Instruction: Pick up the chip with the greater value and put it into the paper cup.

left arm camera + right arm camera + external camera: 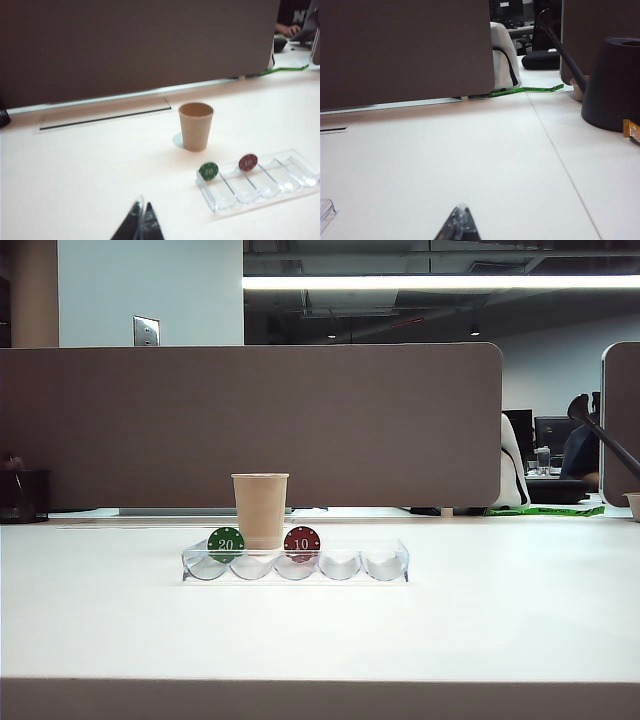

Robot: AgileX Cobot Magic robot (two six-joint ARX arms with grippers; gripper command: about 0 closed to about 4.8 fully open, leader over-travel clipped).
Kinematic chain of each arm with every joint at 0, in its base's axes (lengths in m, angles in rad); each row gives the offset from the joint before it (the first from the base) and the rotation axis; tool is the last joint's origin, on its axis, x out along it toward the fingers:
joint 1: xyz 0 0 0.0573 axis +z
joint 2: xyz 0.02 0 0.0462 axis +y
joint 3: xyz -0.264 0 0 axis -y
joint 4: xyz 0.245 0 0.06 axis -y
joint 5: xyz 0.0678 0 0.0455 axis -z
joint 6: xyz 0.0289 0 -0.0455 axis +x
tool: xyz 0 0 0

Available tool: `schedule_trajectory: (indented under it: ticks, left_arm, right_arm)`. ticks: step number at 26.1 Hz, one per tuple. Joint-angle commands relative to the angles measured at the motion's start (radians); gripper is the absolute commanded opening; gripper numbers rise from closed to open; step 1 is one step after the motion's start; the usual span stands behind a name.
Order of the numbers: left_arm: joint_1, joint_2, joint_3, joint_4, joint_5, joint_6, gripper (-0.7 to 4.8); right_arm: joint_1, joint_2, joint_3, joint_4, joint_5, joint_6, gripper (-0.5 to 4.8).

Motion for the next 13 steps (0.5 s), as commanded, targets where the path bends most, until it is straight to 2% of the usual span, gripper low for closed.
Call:
schedule_trajectory:
  ticks: [1, 3, 6, 8, 10, 13]
  left_arm:
    - [-0.002, 0.0, -0.032, 0.004, 0.008, -0.023, -0.06]
    - [-0.002, 0.0, -0.068, 0.044, 0.007, -0.059, -0.06]
    - [-0.002, 0.0, -0.13, 0.155, -0.048, -0.159, -0.06]
    - [-0.002, 0.0, -0.172, 0.227, -0.048, -0.159, -0.06]
    - [-0.002, 0.0, -0.256, 0.388, -0.03, -0.159, -0.06]
    - [-0.002, 0.0, -0.295, 0.451, -0.026, -0.158, -0.06]
  right_arm:
    - [0.0, 0.0, -0.002, 0.023, -0.015, 0.008, -0.05]
    - [0.0, 0.0, -0.002, 0.023, -0.023, 0.008, -0.05]
    - [0.0, 0.0, -0.002, 0.023, -0.022, 0.008, -0.05]
    - [0.0, 0.0, -0.002, 0.023, -0.023, 0.008, -0.05]
    - [0.0, 0.0, -0.002, 0.023, -0.023, 0.008, -0.05]
    - [0.0, 0.0, -0.002, 0.023, -0.023, 0.009, -0.05]
